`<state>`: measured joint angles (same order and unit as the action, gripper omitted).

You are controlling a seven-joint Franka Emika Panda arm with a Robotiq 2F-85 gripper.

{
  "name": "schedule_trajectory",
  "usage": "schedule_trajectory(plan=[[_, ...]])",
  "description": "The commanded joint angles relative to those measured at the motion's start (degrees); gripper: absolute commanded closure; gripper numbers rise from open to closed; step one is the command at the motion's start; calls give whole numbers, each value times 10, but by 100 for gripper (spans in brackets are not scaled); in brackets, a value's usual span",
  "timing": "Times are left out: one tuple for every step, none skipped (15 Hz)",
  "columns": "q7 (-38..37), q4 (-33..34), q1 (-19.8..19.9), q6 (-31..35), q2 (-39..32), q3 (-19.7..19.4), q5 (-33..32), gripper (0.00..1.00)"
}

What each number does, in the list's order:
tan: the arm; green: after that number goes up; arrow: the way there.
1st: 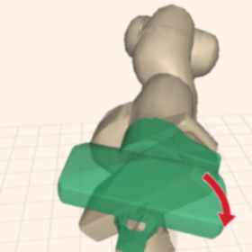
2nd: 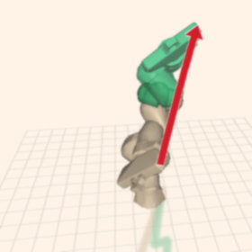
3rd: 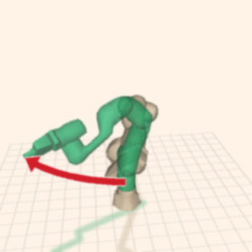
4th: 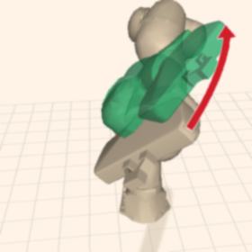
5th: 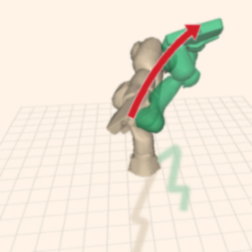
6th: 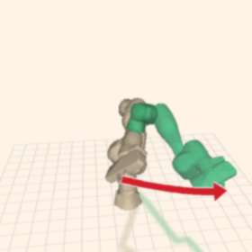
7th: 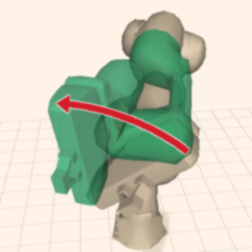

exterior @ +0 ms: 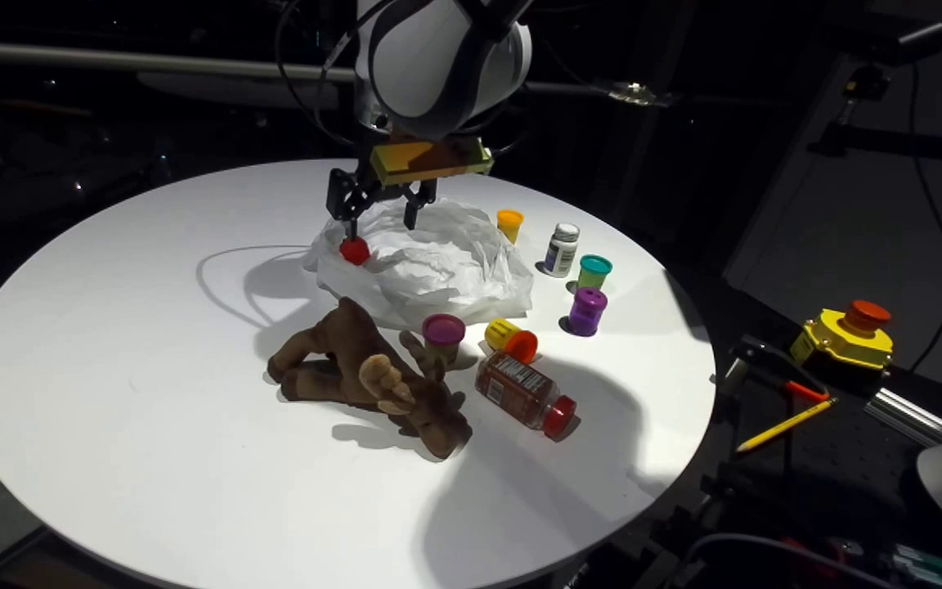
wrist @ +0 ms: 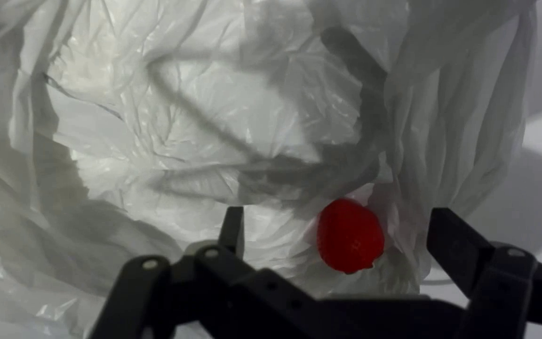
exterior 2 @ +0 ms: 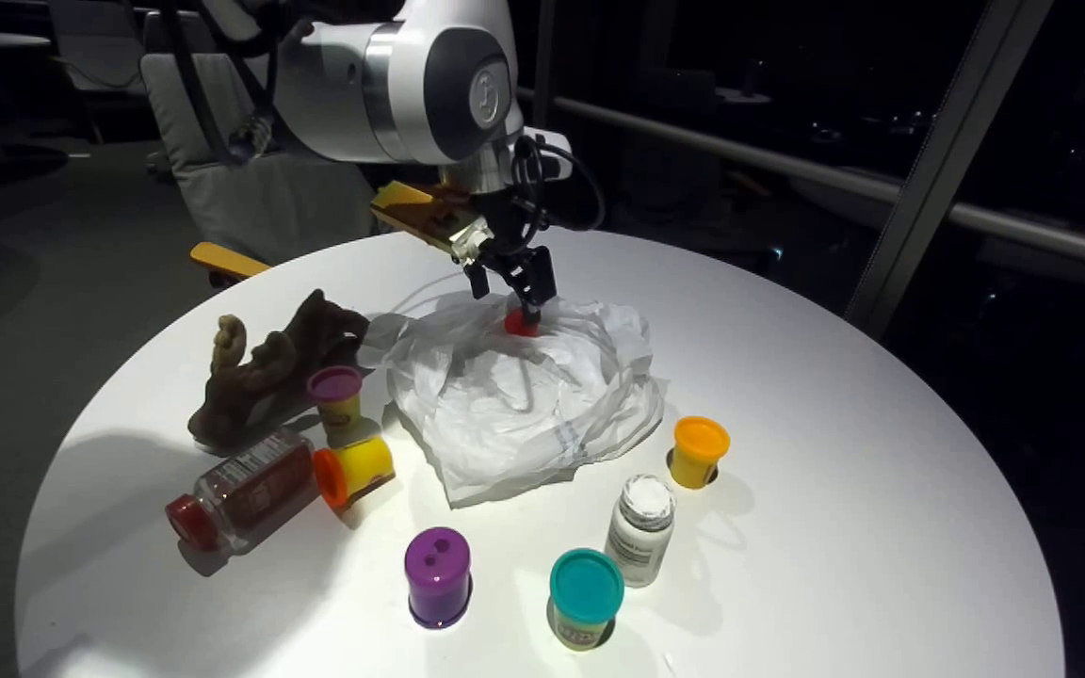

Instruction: Remove the objects in the plastic and put them on the table

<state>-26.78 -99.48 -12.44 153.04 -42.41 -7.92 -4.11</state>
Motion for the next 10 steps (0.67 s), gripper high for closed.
schedule_trajectory(plan=[[-2,53,-7,22,-44,-10,2,0],[-3,62,-8,29,-54,-12,3,0],[0,72,-6,32,-63,-10,6,0],[-2,82,-7,34,-71,-12,6,0],[-4,88,-9,37,-76,-14,7,0],[-3,97,-9,39,-83,-15,7,0],[-2,104,-8,38,-88,-16,8,0],[-1,110,-8,35,-93,-16,8,0],[-1,119,-8,32,-99,-18,8,0],[2,126,-5,27,-105,-16,10,0]])
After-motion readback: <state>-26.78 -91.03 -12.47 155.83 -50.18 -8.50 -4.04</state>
